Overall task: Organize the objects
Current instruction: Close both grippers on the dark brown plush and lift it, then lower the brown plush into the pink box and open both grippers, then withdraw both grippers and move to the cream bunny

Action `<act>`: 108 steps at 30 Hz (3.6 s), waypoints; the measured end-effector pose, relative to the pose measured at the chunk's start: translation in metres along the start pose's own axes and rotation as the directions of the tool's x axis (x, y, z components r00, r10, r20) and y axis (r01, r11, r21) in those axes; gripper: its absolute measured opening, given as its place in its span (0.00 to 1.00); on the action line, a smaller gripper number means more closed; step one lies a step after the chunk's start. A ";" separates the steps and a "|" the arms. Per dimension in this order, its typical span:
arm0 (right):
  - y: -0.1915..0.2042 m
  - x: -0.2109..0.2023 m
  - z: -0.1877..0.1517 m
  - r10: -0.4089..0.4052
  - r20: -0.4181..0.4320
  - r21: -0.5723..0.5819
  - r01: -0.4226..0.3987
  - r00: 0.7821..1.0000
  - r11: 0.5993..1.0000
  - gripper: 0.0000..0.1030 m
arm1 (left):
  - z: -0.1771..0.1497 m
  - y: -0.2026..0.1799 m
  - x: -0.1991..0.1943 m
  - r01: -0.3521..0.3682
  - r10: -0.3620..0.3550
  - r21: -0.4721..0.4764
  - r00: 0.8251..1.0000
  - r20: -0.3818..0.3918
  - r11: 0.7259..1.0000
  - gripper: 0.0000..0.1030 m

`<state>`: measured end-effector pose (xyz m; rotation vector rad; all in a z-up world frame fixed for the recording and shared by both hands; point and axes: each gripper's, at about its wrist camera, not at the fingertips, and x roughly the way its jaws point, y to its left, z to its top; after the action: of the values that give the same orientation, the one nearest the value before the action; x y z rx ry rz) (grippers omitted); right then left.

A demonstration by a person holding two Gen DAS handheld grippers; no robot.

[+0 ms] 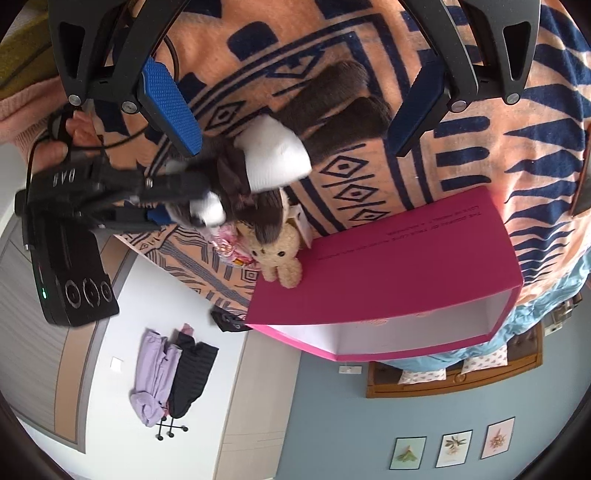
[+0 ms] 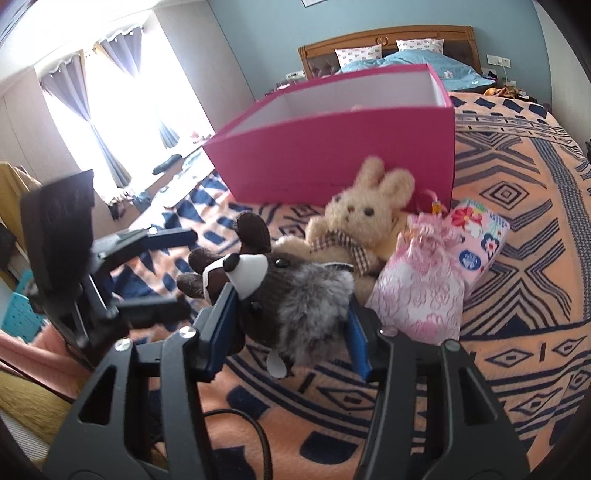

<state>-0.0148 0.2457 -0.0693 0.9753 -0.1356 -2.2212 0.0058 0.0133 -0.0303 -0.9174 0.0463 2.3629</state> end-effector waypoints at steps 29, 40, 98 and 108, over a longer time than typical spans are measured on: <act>0.010 -0.003 0.137 0.101 0.154 -0.119 -0.083 0.983 0.989 0.54 | 0.109 0.038 -0.027 -0.051 0.042 0.056 0.988 0.147 0.997 0.67; 0.001 0.023 0.182 0.106 0.146 -0.116 -0.089 0.984 0.989 0.54 | 0.141 0.071 -0.011 -0.091 0.085 0.036 0.986 0.142 0.995 0.67; -0.013 0.080 0.203 0.036 0.043 -0.075 -0.033 0.998 0.997 0.59 | 0.130 0.113 -0.005 -0.227 0.258 -0.150 0.936 0.239 0.962 0.87; -0.010 0.044 0.177 0.038 0.084 -0.084 -0.031 0.996 0.996 0.61 | 0.113 0.088 -0.012 -0.238 0.274 -0.153 0.917 0.291 0.959 0.87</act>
<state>-0.1614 0.1944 0.0264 0.8275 -0.0977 -2.2196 -0.1031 -0.0383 0.0476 -0.6093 -0.1019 2.7552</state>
